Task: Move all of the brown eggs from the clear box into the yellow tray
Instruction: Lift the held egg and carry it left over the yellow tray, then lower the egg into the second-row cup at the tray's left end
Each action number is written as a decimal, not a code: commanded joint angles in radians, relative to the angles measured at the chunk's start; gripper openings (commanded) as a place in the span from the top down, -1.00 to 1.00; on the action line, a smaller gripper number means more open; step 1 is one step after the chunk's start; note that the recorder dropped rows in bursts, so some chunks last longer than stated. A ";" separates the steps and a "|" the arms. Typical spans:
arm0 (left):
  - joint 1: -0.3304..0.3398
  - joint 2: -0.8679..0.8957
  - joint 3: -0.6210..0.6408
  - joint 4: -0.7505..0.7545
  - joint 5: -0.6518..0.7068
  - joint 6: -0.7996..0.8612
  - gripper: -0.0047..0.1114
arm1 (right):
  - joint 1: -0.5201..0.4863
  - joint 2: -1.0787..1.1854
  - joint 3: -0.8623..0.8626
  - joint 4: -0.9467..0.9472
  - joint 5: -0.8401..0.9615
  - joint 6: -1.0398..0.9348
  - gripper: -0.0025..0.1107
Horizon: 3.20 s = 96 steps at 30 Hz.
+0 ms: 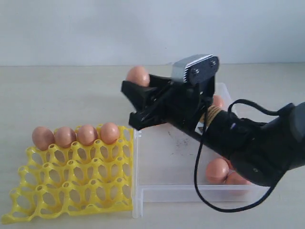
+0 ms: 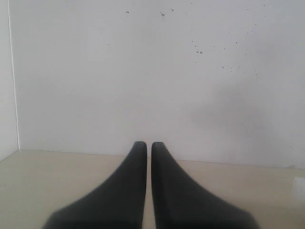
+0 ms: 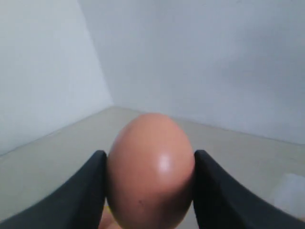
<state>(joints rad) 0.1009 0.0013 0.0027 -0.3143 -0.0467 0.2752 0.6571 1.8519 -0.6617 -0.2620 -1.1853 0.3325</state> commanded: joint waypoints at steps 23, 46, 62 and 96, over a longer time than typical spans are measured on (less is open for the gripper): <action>-0.006 -0.001 -0.003 -0.005 -0.006 0.003 0.85 | 0.140 0.568 -0.858 -0.844 0.098 0.234 0.96; -0.045 -0.001 -0.003 -0.005 -0.006 0.003 0.85 | 0.293 0.466 -0.947 -0.792 0.709 0.716 0.96; -0.042 -0.001 -0.003 -0.005 -0.006 0.003 0.85 | 0.289 0.443 -0.916 -1.254 0.812 1.311 0.96; -0.042 -0.001 -0.003 -0.005 -0.006 0.003 0.85 | 0.289 0.473 -0.916 -1.298 0.923 1.414 0.10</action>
<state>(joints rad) 0.0607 0.0013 0.0027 -0.3143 -0.0467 0.2752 0.9529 2.3225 -1.5816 -1.5391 -0.3091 1.7466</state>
